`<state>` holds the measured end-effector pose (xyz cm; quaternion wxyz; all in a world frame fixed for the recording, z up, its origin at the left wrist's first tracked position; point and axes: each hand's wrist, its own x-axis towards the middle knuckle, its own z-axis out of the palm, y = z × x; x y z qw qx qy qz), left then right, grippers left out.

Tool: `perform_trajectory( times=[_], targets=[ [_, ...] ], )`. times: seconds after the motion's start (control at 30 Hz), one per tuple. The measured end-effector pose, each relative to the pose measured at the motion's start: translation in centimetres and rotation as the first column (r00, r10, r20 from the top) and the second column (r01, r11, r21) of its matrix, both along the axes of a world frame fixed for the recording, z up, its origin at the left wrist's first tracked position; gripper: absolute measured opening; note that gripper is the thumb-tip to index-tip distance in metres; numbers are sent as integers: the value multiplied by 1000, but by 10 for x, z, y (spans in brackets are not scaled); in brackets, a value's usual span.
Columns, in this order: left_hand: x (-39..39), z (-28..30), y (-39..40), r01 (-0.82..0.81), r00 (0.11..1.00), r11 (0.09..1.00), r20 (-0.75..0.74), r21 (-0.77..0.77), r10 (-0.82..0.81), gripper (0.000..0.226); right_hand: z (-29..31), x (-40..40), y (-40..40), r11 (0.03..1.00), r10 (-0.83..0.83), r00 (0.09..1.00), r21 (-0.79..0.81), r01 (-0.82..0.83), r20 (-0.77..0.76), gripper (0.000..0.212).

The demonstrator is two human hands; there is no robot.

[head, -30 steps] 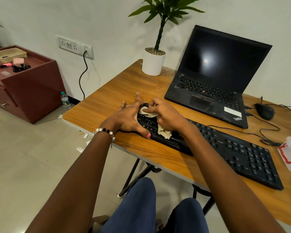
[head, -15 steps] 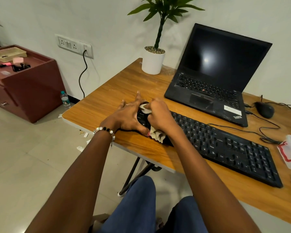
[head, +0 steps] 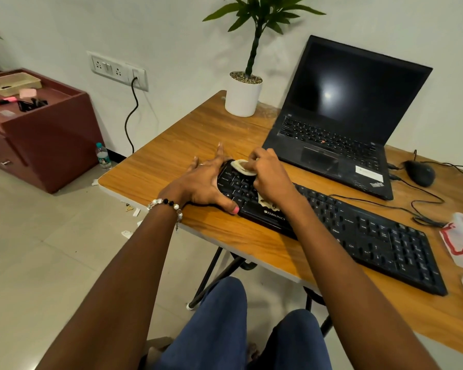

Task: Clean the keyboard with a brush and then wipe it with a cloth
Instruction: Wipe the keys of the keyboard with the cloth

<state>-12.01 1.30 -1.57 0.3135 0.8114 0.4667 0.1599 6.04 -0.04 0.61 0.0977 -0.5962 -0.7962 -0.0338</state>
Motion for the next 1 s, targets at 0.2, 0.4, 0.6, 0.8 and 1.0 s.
perform_trajectory(
  times=[0.2,0.4,0.6,0.8,1.0],
  targets=[
    [1,-1,0,-5,1000,1000,11,4,5,141,2,-15,-3,976,-214,974,17,216,-74,34],
    [-3,-12,11,27,999,999,-25,28,-27,149,5,-22,-16,991,-127,986,-63,121,-107,35],
    [-4,-14,12,41,999,998,-32,42,-40,149,42,18,-8,880,-100,925,-466,-89,-366,35],
    [-3,-16,14,43,999,998,-31,51,-42,149,15,5,0,951,-296,928,-154,266,-224,37],
    [-3,-14,12,42,999,997,-32,71,-40,145,8,-15,-17,974,-207,978,-102,203,-25,24]
  ],
)
